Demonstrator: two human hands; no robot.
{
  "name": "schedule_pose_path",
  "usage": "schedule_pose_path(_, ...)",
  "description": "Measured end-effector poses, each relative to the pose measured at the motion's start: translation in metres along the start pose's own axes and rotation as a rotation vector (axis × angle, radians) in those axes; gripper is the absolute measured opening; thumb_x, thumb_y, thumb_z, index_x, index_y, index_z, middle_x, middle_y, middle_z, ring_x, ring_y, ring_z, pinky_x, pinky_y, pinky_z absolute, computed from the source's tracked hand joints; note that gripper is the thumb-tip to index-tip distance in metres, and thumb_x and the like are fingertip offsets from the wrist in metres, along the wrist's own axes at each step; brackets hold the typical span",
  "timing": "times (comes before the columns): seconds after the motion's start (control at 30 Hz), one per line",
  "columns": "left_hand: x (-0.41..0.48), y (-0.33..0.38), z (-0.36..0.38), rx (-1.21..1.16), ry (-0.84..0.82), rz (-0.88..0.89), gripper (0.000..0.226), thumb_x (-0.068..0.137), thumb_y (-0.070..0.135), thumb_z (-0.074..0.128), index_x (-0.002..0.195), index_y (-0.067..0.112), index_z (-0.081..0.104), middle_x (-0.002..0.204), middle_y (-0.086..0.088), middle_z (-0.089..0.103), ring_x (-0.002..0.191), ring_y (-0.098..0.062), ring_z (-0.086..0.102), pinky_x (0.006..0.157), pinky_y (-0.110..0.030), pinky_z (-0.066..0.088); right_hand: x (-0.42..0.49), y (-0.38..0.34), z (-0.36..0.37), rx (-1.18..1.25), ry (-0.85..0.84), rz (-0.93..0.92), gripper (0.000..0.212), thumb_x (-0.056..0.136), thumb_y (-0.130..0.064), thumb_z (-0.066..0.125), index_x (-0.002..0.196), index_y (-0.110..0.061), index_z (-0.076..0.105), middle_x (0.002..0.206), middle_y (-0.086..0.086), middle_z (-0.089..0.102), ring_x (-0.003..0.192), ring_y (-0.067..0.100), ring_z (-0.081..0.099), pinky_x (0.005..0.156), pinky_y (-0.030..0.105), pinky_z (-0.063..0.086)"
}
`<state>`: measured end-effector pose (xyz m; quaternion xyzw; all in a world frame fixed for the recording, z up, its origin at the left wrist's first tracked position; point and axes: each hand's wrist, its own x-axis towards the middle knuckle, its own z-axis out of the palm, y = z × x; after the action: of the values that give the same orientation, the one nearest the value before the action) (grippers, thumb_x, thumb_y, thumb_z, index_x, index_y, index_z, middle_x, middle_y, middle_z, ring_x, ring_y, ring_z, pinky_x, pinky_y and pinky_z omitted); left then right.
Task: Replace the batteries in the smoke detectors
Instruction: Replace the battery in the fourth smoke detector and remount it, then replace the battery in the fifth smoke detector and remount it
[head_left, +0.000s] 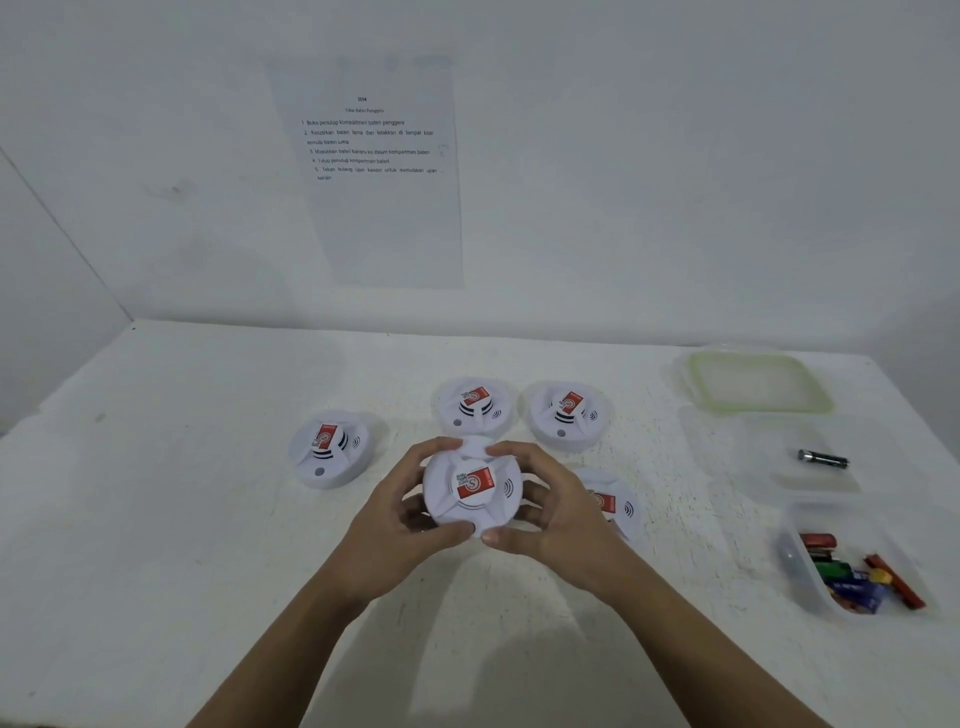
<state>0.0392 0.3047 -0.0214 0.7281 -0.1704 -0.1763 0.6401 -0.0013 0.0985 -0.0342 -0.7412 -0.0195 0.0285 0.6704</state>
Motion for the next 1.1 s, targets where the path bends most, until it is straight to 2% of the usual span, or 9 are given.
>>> schedule_pose_path(0.3, 0.005, -0.014, -0.004, 0.04, 0.027, -0.028, 0.07, 0.082, 0.007, 0.081, 0.139, 0.034, 0.053, 0.129, 0.009, 0.066, 0.112, -0.019, 0.068, 0.083, -0.025, 0.059, 0.011, 0.007, 0.002, -0.205, 0.018, 0.044, 0.071, 0.076, -0.019, 0.088, 0.134, -0.035, 0.052, 0.132, -0.013, 0.062, 0.119, 0.011, 0.062, 0.096, 0.036, 0.059)
schedule_pose_path(0.5, 0.011, -0.022, -0.011, 0.239, 0.036, -0.062, 0.073, 0.079, 0.024, 0.085, 0.14, 0.043, 0.049, 0.126, 0.01, 0.068, 0.095, -0.014, 0.071, 0.074, -0.022, 0.058, 0.017, 0.011, 0.006, -0.385, -0.003, 0.024, 0.07, 0.076, -0.025, 0.087, 0.135, -0.033, 0.05, 0.126, -0.013, 0.062, 0.115, 0.007, 0.062, 0.095, 0.031, 0.057)
schedule_pose_path(0.77, 0.017, -0.017, -0.017, 0.46, 0.012, -0.003, 0.069, 0.081, 0.029, 0.083, 0.142, 0.034, 0.05, 0.124, 0.016, 0.066, 0.083, 0.013, 0.06, 0.071, -0.009, 0.049, 0.024, 0.017, 0.013, -0.59, -0.04, 0.026, 0.062, 0.084, -0.031, 0.079, 0.136, -0.031, 0.046, 0.128, -0.01, 0.059, 0.116, 0.011, 0.052, 0.099, 0.029, 0.044)
schedule_pose_path(0.87, 0.016, -0.019, -0.014, 0.512, 0.045, -0.036, 0.066, 0.083, 0.029, 0.08, 0.142, 0.032, 0.05, 0.115, 0.011, 0.067, 0.08, -0.002, 0.059, 0.079, -0.014, 0.051, 0.025, 0.016, 0.016, -0.636, -0.025, 0.026, 0.06, 0.084, -0.029, 0.08, 0.137, -0.026, 0.051, 0.129, -0.009, 0.06, 0.117, 0.011, 0.053, 0.103, 0.03, 0.042)
schedule_pose_path(0.93, 0.015, -0.025, -0.016, 0.484, 0.067, -0.048, 0.069, 0.083, 0.033, 0.081, 0.144, 0.033, 0.048, 0.111, 0.008, 0.068, 0.086, -0.019, 0.057, 0.072, -0.007, 0.047, 0.027, 0.017, 0.018, -0.667, -0.027, 0.015, 0.058, 0.083, -0.032, 0.079, 0.135, -0.026, 0.053, 0.131, -0.008, 0.061, 0.12, 0.012, 0.053, 0.106, 0.033, 0.043)
schedule_pose_path(1.0, 0.015, -0.031, -0.017, 0.465, 0.064, -0.032, 0.071, 0.082, 0.037, 0.081, 0.144, 0.033, 0.048, 0.118, 0.008, 0.069, 0.088, -0.017, 0.055, 0.063, -0.005, 0.046, 0.029, 0.016, 0.018, -0.697, -0.039, 0.015, 0.061, 0.082, -0.033, 0.08, 0.137, -0.029, 0.052, 0.134, -0.008, 0.057, 0.125, 0.014, 0.049, 0.109, 0.034, 0.042)
schedule_pose_path(1.03, 0.015, -0.032, -0.019, 0.471, 0.062, -0.028, 0.072, 0.081, 0.038, 0.081, 0.145, 0.033, 0.049, 0.121, 0.007, 0.07, 0.07, -0.013, 0.053, 0.061, -0.008, 0.048, 0.03, 0.013, 0.018, -0.712, -0.051, 0.018, 0.063, 0.081, -0.032, 0.08, 0.137, -0.029, 0.052, 0.134, -0.008, 0.056, 0.126, 0.014, 0.047, 0.108, 0.032, 0.042)
schedule_pose_path(1.07, 0.016, -0.032, -0.019, 0.484, 0.064, -0.033, 0.073, 0.081, 0.039, 0.081, 0.145, 0.032, 0.049, 0.121, 0.004, 0.07, 0.091, -0.012, 0.053, 0.063, -0.011, 0.049, 0.032, 0.011, 0.017, -0.729, -0.061, 0.024, 0.063, 0.08, -0.031, 0.081, 0.137, -0.028, 0.053, 0.132, -0.007, 0.055, 0.124, 0.014, 0.047, 0.107, 0.03, 0.042)
schedule_pose_path(1.1, 0.016, -0.032, -0.02, 0.492, 0.065, -0.042, 0.073, 0.08, 0.04, 0.081, 0.145, 0.032, 0.049, 0.118, 0.003, 0.071, 0.104, 0.002, 0.035, 0.063, -0.016, 0.051, 0.033, 0.008, 0.016, -0.746, -0.071, 0.038, 0.062, 0.079, -0.031, 0.082, 0.134, -0.027, 0.055, 0.129, -0.006, 0.056, 0.12, 0.014, 0.049, 0.103, 0.029, 0.043)
